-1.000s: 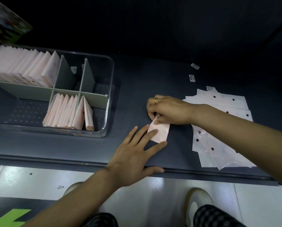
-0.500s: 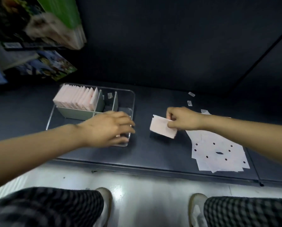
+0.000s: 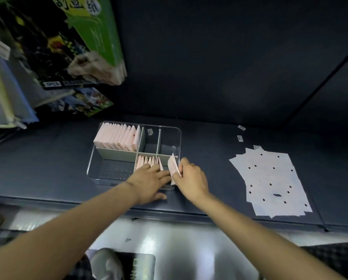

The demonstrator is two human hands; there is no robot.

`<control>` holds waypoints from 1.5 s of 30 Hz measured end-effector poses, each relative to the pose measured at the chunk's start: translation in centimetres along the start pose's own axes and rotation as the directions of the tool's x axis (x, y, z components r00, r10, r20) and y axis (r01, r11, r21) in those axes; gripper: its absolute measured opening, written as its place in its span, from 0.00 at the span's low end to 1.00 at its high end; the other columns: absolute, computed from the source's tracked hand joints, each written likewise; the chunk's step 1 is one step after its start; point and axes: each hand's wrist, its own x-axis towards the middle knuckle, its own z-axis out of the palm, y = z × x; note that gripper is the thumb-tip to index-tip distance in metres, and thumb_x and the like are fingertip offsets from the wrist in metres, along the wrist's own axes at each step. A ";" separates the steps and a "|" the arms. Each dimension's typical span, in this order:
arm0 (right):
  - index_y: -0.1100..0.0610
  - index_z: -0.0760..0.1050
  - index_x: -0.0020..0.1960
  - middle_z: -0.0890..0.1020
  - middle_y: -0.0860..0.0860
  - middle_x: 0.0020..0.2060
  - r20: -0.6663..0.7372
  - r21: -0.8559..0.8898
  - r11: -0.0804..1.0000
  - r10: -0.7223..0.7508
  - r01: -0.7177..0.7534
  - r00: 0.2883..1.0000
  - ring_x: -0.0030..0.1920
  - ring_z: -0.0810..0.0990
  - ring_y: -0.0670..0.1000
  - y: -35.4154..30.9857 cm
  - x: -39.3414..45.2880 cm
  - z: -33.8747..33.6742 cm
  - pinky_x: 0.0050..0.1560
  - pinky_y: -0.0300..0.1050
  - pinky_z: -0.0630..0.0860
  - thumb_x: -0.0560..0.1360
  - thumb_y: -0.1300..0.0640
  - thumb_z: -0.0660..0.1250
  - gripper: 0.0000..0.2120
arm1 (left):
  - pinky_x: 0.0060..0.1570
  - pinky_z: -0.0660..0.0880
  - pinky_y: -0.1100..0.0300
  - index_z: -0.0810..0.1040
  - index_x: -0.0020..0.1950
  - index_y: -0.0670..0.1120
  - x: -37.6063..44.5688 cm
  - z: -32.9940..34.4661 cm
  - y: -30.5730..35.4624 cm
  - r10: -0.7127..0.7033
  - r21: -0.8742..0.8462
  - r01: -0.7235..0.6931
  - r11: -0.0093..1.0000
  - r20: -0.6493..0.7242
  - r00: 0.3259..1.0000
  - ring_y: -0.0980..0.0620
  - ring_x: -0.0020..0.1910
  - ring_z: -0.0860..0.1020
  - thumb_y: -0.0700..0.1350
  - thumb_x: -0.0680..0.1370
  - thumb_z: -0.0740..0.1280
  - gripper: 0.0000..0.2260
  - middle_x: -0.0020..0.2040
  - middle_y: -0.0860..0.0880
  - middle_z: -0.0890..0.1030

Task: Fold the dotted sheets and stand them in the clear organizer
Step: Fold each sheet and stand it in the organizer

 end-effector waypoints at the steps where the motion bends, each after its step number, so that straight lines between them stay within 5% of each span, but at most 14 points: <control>1: 0.59 0.68 0.50 0.81 0.58 0.46 -0.010 0.004 1.000 0.004 -0.004 1.000 0.47 0.78 0.61 -0.2 0.1 0.4 0.40 0.48 0.71 0.75 0.55 0.61 0.07 | 0.63 0.62 0.51 0.62 0.73 0.49 0.0 0.4 0.0 -0.016 0.001 0.016 1.000 -0.027 1.000 0.46 0.65 0.63 0.64 0.79 0.52 0.28 0.72 0.51 0.63; 5: 0.58 0.69 0.49 0.81 0.57 0.46 -0.018 0.045 0.998 0.052 -0.051 0.998 0.47 0.78 0.61 -1.4 0.7 1.4 0.41 0.48 0.71 0.74 0.56 0.61 0.07 | 0.60 0.63 0.52 0.71 0.64 0.47 -0.5 1.6 -0.6 -0.042 -0.020 0.040 0.999 -0.121 0.992 0.47 0.61 0.66 0.63 0.79 0.53 0.24 0.64 0.50 0.70; 13: 0.59 0.73 0.52 0.80 0.59 0.51 0.035 -0.016 0.974 0.228 -0.227 0.973 0.53 0.79 0.61 -3.5 2.7 3.1 0.45 0.47 0.74 0.74 0.59 0.62 0.07 | 0.62 0.64 0.54 0.72 0.64 0.47 -1.2 2.5 -1.2 -0.108 -0.222 0.054 0.973 -0.240 0.965 0.48 0.64 0.67 0.56 0.80 0.55 0.19 0.63 0.50 0.72; 20: 0.59 0.79 0.53 0.81 0.60 0.52 0.053 -0.002 0.969 0.246 -0.246 0.968 0.53 0.79 0.63 -3.0 1.9 4.5 0.43 0.47 0.73 0.79 0.52 0.59 0.14 | 0.42 0.73 0.51 0.74 0.58 0.45 -1.3 1.0 -0.8 -0.413 -0.586 0.189 0.788 -0.274 0.869 0.43 0.51 0.77 0.40 0.79 0.58 0.10 0.57 0.47 0.76; 23: 0.60 0.80 0.51 0.81 0.60 0.51 0.081 0.041 0.980 0.191 -0.194 0.978 0.52 0.79 0.62 -2.6 1.5 4.4 0.41 0.46 0.69 0.77 0.58 0.58 0.12 | 0.52 0.73 0.55 0.72 0.66 0.48 -0.6 1.2 -0.2 -0.378 -0.621 0.155 0.769 -0.245 0.893 0.48 0.60 0.74 0.37 0.77 0.58 0.18 0.63 0.49 0.76; 26: 0.57 0.81 0.46 0.83 0.57 0.45 0.051 0.188 0.978 0.082 -0.090 0.995 0.47 0.80 0.60 -2.0 0.7 3.5 0.40 0.46 0.74 0.76 0.59 0.60 0.10 | 0.67 0.62 0.57 0.68 0.71 0.48 -0.9 2.1 0.0 -0.347 -0.539 0.175 0.824 -0.235 0.908 0.50 0.70 0.65 0.40 0.80 0.57 0.19 0.69 0.49 0.72; 31: 0.52 0.80 0.53 0.82 0.48 0.51 -0.227 0.207 0.978 0.088 -0.040 0.970 0.51 0.78 0.52 7.8 -1.4 -0.2 0.51 0.45 0.73 0.76 0.55 0.66 0.08 | 0.74 0.49 0.51 0.70 0.70 0.46 -0.7 2.3 0.6 -0.337 -0.377 0.240 0.895 -0.217 0.916 0.47 0.75 0.58 0.43 0.81 0.57 0.17 0.72 0.49 0.69; 34: 0.57 0.75 0.62 0.77 0.52 0.62 -0.253 0.132 0.967 0.245 -0.218 0.936 0.62 0.71 0.55 17.2 -3.1 -2.9 0.62 0.42 0.65 0.74 0.56 0.69 0.18 | 0.70 0.61 0.45 0.79 0.60 0.41 -0.3 1.0 1.9 -0.380 -0.417 0.225 0.880 -0.338 0.861 0.40 0.68 0.71 0.39 0.78 0.62 0.12 0.62 0.43 0.79; 38: 0.56 0.69 0.68 0.70 0.51 0.69 -0.104 0.130 0.923 0.377 -0.363 0.920 0.68 0.65 0.55 25.7 -6.3 -3.8 0.67 0.47 0.64 0.70 0.50 0.73 0.29 | 0.60 0.73 0.50 0.83 0.52 0.40 0.3 -0.6 5.0 -0.252 -0.434 0.006 0.901 -0.513 0.821 0.43 0.58 0.79 0.43 0.77 0.54 0.18 0.53 0.44 0.83; 42: 0.55 0.79 0.58 0.75 0.49 0.63 -0.199 0.262 0.921 0.345 -0.290 0.917 0.66 0.68 0.53 27.5 -7.3 -1.9 0.66 0.50 0.68 0.71 0.57 0.74 0.16 | 0.55 0.77 0.59 0.81 0.56 0.48 1.2 0.3 9.2 -0.026 -0.436 -0.169 0.884 -0.407 0.913 0.52 0.57 0.80 0.51 0.82 0.48 0.23 0.57 0.51 0.81; 45: 0.59 0.81 0.49 0.78 0.48 0.57 -0.273 0.401 0.875 0.398 -0.273 0.876 0.62 0.73 0.55 27.8 -7.2 -1.2 0.61 0.49 0.73 0.72 0.64 0.71 0.07 | 0.64 0.69 0.61 0.76 0.66 0.50 2.0 2.7 11.0 -0.114 -0.565 -0.065 0.822 -0.275 0.955 0.54 0.67 0.72 0.57 0.82 0.44 0.26 0.67 0.53 0.74</control>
